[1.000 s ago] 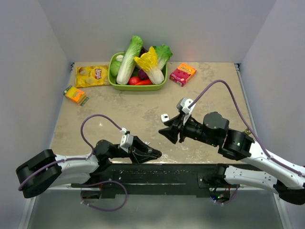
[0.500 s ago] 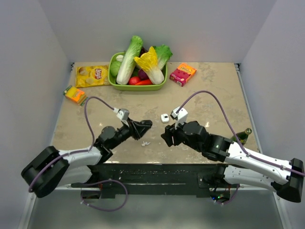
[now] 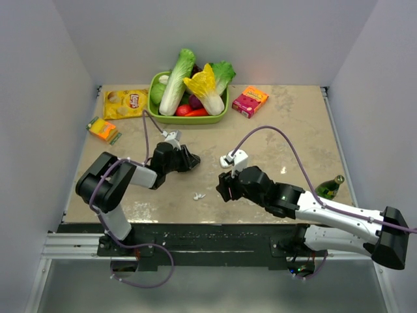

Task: Insert the wireless bluetooth earbuds into the charging case
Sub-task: Place the charging case at the center of the board, then pick up the charging case at the center of the board.

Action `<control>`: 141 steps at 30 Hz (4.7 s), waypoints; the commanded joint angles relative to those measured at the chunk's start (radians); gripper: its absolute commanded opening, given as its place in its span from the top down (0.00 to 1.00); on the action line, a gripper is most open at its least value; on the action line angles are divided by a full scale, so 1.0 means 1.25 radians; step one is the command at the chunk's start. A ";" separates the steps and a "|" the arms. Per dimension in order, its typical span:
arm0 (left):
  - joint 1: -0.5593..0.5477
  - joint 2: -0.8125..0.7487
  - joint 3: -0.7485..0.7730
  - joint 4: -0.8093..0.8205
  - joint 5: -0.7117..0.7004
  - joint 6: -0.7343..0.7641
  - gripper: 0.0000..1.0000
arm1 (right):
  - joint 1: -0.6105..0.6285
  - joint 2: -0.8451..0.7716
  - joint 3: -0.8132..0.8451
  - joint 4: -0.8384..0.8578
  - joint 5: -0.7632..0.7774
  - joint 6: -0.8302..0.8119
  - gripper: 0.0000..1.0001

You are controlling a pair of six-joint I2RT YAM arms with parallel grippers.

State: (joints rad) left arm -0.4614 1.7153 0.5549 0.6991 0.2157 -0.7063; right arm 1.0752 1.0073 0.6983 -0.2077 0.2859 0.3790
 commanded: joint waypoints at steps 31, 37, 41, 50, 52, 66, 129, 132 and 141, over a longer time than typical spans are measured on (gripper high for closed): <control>0.056 -0.758 -0.347 -0.206 -0.247 -0.149 0.00 | -0.200 0.115 -0.036 0.162 0.047 0.128 0.70; 0.055 -0.852 -0.394 -0.214 -0.176 -0.114 0.11 | -0.291 0.287 -0.004 0.238 0.027 0.114 1.00; 0.054 -0.840 -0.406 -0.232 -0.147 -0.125 0.15 | -0.329 0.414 0.047 0.241 0.019 0.114 1.00; 0.054 -0.858 -0.444 -0.224 -0.122 -0.131 0.16 | -0.337 0.529 0.103 0.269 0.024 0.101 1.00; 0.054 -0.862 -0.444 -0.230 -0.122 -0.127 0.15 | -0.337 0.551 0.109 0.274 0.007 0.098 1.00; 0.054 -0.832 -0.481 -0.181 -0.117 -0.150 0.15 | -0.313 0.621 0.133 0.311 -0.123 0.093 1.00; -0.194 -0.639 -0.229 -0.337 -0.347 0.016 0.10 | -0.259 0.231 -0.011 0.252 -0.047 0.108 0.76; -0.199 -0.554 -0.203 -0.318 -0.358 -0.001 0.16 | -0.260 0.221 -0.030 0.257 -0.078 0.086 0.81; -0.199 -0.534 -0.225 -0.282 -0.389 -0.049 0.42 | -0.259 0.448 0.020 0.421 -0.302 0.083 1.00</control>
State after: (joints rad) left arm -0.7074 1.0760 0.2859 0.2977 -0.2169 -0.7460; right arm 0.7509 1.4517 0.6685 0.1921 0.0635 0.4858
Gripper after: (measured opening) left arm 0.605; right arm 0.007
